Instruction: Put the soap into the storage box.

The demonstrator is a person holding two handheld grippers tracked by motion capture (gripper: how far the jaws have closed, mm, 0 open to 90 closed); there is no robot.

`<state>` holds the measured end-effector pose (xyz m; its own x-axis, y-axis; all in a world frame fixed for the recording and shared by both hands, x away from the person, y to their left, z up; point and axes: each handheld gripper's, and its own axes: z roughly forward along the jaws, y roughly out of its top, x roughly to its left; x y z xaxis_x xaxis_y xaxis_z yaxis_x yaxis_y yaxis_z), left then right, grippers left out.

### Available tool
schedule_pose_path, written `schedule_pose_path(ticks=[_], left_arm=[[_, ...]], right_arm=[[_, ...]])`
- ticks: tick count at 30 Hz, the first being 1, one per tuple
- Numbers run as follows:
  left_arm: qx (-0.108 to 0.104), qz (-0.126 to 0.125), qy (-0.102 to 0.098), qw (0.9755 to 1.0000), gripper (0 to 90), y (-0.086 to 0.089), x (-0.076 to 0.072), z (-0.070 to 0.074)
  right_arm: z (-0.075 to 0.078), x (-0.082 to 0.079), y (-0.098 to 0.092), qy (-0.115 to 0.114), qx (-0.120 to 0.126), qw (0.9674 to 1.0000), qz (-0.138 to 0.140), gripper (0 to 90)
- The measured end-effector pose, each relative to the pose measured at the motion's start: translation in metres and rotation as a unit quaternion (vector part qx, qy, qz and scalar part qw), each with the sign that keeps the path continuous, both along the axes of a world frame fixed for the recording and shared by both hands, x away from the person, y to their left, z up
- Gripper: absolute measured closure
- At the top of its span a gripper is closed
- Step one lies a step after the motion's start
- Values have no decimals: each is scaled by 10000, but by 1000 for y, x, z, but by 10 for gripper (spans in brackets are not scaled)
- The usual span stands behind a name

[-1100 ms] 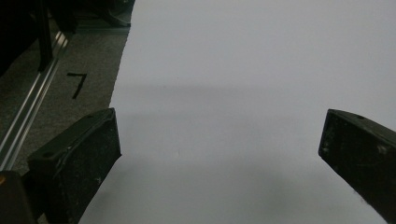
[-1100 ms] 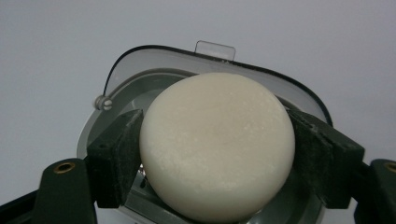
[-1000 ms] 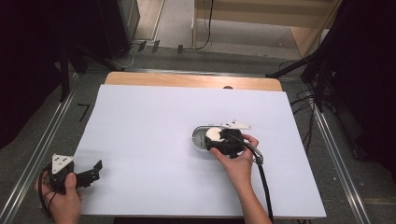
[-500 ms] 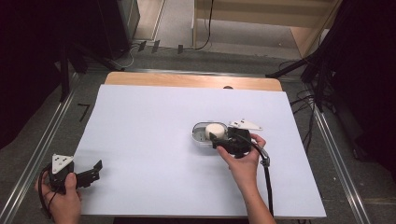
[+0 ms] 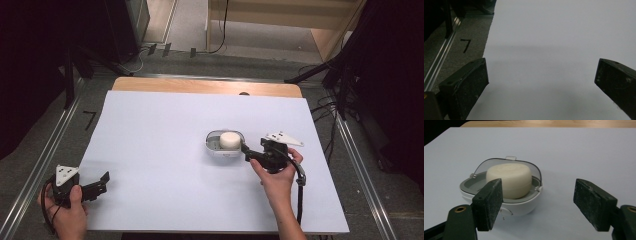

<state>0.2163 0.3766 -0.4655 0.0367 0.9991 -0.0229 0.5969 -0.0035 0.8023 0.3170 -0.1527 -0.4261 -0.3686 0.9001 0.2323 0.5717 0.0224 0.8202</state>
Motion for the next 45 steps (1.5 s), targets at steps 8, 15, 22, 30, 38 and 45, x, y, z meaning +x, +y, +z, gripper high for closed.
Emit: schedule_pose_path(ticks=[8, 15, 22, 30, 38, 45], left_arm=[[1, 1, -8, 10000, 0, 0, 0, 0], [1, 6, -3, 10000, 0, 0, 0, 0], [28, 15, 0, 10000, 0, 0, 0, 0], [36, 15, -3, 10000, 0, -1, 0, 0], [36, 14, -11, 10000, 0, -1, 0, 0], [36, 18, -4, 10000, 0, -1, 0, 0]], right_arm=[[-3, -6, -25, -1, 73, 9999, -131, 227], [-10, -10, -40, 76, 123, 9999, -65, 180], [-14, -16, -55, 66, 156, 9998, -49, 144], [-20, -23, -72, 46, 144, 9998, -113, 132], [-26, -31, -89, 137, 169, 9995, -223, 128], [-32, -37, -104, 152, 140, 9991, -360, 128]])
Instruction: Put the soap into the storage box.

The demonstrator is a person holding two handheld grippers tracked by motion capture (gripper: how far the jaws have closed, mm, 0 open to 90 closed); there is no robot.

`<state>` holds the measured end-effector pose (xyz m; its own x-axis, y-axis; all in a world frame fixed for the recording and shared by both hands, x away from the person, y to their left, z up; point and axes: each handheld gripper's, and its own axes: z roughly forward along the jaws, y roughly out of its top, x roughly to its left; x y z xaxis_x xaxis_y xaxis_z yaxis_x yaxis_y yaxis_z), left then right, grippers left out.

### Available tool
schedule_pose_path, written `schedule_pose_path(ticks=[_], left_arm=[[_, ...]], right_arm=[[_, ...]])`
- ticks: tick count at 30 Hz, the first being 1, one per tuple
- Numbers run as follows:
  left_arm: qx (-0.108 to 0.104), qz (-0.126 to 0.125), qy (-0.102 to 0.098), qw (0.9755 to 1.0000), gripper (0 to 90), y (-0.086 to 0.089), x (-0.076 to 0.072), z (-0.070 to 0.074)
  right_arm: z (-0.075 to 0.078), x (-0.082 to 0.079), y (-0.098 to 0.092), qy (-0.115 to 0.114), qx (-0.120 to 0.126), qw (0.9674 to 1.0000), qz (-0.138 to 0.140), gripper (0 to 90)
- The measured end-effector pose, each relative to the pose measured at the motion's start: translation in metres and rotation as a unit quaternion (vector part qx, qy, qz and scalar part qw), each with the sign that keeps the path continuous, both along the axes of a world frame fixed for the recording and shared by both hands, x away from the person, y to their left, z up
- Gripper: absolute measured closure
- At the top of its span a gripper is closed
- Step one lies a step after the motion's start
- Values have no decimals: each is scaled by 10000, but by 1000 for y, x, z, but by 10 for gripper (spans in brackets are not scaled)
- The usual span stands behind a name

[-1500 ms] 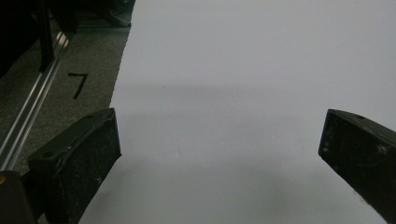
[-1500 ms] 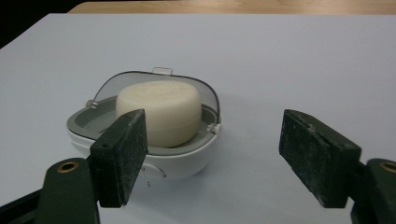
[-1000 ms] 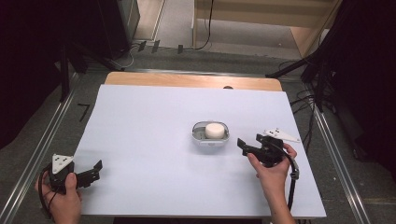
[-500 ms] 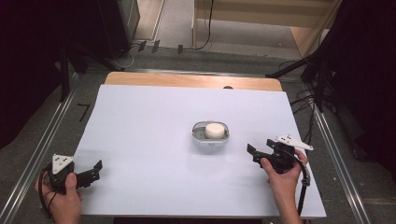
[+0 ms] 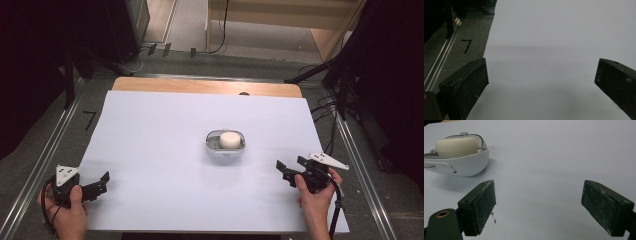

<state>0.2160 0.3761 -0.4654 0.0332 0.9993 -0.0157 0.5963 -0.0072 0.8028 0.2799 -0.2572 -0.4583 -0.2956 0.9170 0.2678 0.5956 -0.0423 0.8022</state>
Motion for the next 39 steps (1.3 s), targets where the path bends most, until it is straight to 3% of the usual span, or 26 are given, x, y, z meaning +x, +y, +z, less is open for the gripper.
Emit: schedule_pose_path(ticks=[17, 39], left_arm=[[-5, -1, -3, 10000, 0, 0, 0, 0], [30, -4, 13, 10000, 0, 0, 0, 0]], right_arm=[[-11, -16, -31, 28, -70, 9999, -66, 114], [-20, -41, -78, 43, -32, 9989, -465, 113]])
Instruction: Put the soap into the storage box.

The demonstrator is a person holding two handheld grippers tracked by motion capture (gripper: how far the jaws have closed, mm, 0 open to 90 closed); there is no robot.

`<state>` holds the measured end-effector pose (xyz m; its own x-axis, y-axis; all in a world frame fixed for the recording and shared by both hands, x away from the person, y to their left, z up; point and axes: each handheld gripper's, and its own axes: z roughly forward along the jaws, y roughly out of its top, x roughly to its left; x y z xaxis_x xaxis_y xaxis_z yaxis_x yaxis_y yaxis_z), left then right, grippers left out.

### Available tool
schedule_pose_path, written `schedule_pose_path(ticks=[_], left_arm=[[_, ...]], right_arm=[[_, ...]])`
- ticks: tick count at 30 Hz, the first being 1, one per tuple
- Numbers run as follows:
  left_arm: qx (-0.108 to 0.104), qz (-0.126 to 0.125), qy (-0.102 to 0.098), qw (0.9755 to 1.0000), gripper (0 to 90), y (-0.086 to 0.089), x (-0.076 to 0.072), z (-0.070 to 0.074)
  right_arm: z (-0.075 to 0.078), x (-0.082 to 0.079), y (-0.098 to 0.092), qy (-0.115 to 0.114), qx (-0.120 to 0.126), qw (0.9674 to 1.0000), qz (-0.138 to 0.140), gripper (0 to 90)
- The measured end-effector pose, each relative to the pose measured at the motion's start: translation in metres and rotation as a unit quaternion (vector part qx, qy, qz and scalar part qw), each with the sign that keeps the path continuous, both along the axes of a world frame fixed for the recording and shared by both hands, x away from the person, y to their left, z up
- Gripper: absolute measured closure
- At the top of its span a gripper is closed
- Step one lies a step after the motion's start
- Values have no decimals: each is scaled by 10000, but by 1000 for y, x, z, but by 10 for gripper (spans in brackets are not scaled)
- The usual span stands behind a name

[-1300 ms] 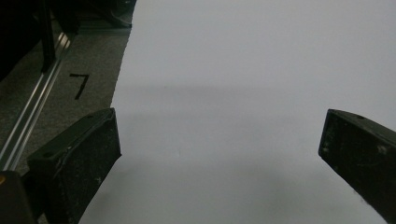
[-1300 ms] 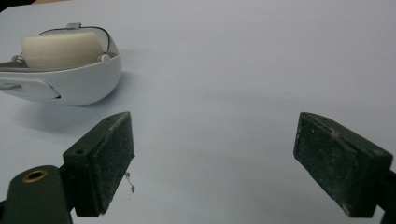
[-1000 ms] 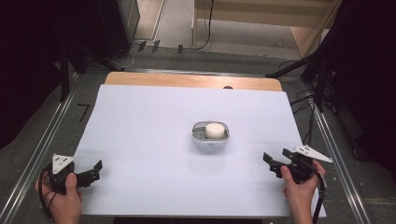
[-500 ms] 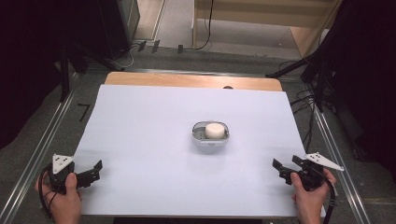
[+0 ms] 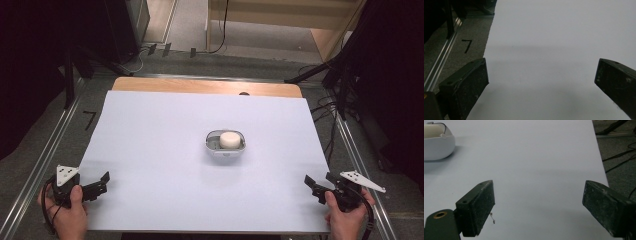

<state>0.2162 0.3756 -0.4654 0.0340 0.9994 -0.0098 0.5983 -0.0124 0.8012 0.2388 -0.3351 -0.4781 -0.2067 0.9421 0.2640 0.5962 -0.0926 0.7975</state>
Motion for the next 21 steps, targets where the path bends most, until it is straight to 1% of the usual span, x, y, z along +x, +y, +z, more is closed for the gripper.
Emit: schedule_pose_path(ticks=[6, 9, 11, 13, 16, 21], left_arm=[[-9, 0, -3, 10000, 0, 0, 0, 0], [-25, 5, -20, 10000, 0, 0, 0, 0], [-30, 11, -20, 10000, 0, 0, 0, 0], [-23, 0, -17, 10000, 0, 0, 0, 0], [-26, 2, -20, 10000, 0, 0, 0, 0], [-32, 4, -20, 10000, 0, 0, 0, 0]], right_arm=[[-2, -6, -11, 7, 10, 10000, -96, 113], [-1, -8, -16, -17, 76, 9998, -166, 113], [-2, -9, -19, -25, 35, 9998, -178, 113], [-3, -11, -21, 10, 37, 9997, -233, 113], [-3, -13, -26, -19, 26, 9996, -277, 113], [-5, -14, -30, 20, -2, 9994, -338, 113]])
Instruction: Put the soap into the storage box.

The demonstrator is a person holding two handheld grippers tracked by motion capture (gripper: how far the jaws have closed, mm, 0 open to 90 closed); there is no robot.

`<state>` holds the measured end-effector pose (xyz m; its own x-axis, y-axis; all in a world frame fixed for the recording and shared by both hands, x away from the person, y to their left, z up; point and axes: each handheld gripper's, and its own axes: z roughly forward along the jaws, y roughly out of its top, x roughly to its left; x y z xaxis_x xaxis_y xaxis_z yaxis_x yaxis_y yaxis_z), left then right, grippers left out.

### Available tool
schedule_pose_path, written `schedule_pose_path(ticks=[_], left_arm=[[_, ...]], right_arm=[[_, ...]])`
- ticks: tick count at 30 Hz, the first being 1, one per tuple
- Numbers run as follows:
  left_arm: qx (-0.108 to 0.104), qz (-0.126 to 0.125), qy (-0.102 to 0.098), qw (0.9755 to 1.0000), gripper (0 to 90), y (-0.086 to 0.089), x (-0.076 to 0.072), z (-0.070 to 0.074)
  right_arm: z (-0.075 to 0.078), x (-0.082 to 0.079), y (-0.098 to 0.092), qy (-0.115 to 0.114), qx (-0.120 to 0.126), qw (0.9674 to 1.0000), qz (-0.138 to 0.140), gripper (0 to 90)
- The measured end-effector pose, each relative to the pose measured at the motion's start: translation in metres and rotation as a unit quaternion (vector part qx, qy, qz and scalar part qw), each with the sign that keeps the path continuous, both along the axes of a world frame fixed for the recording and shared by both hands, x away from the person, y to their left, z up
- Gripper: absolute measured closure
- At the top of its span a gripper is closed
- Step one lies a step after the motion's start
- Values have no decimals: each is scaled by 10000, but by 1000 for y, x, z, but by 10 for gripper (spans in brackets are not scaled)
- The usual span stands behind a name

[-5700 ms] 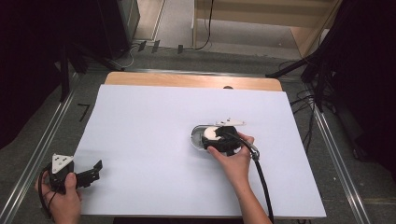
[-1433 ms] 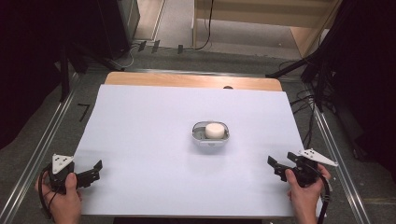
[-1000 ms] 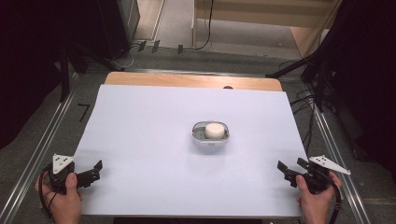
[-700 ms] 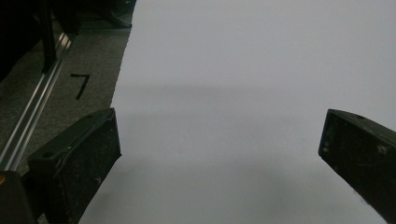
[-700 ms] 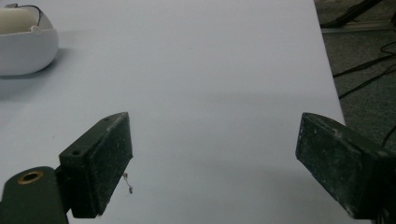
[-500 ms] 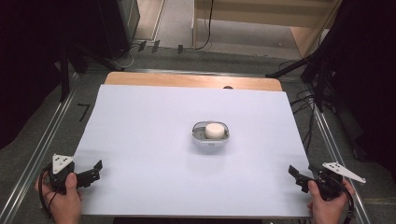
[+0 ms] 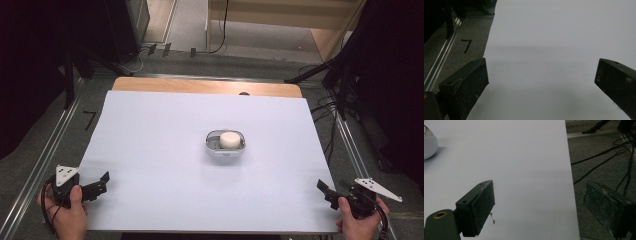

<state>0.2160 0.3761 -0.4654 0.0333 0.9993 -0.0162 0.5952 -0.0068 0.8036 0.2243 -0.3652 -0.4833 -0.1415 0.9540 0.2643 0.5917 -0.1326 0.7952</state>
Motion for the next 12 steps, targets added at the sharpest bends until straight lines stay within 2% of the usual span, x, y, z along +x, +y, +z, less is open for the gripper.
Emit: schedule_pose_path(ticks=[2, 6, 12], left_arm=[[11, -6, 14, 10000, 0, 0, 0, 0], [35, -14, 25, 10000, 0, 0, 0, 0], [40, -22, 25, 10000, 0, -1, 1, 0]], right_arm=[[-1, 0, -2, 12, 18, 10000, -14, 113], [-7, 2, -3, 45, 212, 9998, -31, 129], [-10, 2, -2, 42, 160, 9999, 15, 128]])
